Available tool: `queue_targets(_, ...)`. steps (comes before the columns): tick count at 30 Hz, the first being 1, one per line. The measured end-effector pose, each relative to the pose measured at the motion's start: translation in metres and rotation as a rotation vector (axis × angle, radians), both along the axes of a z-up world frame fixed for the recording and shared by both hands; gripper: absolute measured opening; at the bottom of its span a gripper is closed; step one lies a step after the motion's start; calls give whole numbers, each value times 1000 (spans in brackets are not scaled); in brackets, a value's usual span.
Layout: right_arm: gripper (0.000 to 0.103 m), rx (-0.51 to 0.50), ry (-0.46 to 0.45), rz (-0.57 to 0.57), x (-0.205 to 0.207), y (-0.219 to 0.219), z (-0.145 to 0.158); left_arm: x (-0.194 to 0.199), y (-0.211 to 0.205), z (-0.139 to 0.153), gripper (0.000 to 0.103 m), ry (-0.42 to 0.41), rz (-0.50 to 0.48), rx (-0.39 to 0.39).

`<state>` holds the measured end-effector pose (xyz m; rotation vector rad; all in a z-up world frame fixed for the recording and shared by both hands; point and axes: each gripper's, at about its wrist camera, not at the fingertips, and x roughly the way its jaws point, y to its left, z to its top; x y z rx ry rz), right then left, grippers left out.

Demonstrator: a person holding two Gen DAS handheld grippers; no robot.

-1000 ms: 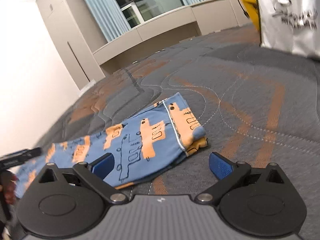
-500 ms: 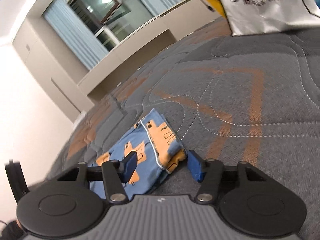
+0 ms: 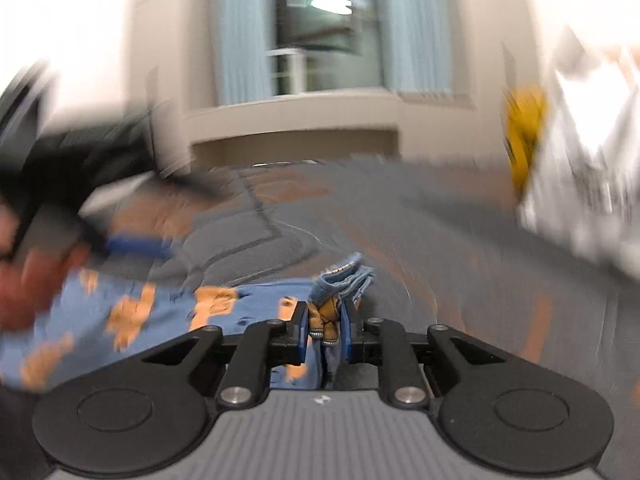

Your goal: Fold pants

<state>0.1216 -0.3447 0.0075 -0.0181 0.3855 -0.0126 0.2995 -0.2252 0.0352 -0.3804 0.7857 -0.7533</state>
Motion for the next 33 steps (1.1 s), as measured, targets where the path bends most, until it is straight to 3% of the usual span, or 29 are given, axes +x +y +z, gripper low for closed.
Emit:
queue_targets(2,18,-194,-17,47,-3,37,-1,5,-11,-1,102,45,-65,4)
queue_targets(5,18,-450,-47,110,-9,84,-13,5,-19,-9,100,66,-72,66)
queue_targets(8,18,-582,-45,168,-14,115,-26,2,-12,-20,90,79,-32,116)
queue_targets(9,18,-601,-35,189,-13,121,-29,2,-9,-24,87,92,-13,125)
queue_targets(12,18,-650,-18,212,-12,131,-39,5,1,-35,58,124,30,134)
queue_targets(14,18,-651,-12,218,-9,132,-41,11,6,-42,29,138,50,145)
queue_targets(21,21,-672,9,231,-1,135,-49,12,20,-52,18,153,85,109)
queue_targets(23,35,-682,0,218,-5,132,-49,11,20,-53,17,152,86,107)
queue_targets(25,41,-679,-12,201,-7,132,-49,10,20,-53,17,150,88,106)
queue_targets(27,40,-664,-3,201,-2,129,-50,9,20,-53,15,148,91,102)
queue_targets(30,19,-643,24,227,2,127,-50,6,21,-50,11,143,102,93)
queue_targets(33,17,-656,12,248,-2,127,-51,0,25,-44,10,134,114,90)
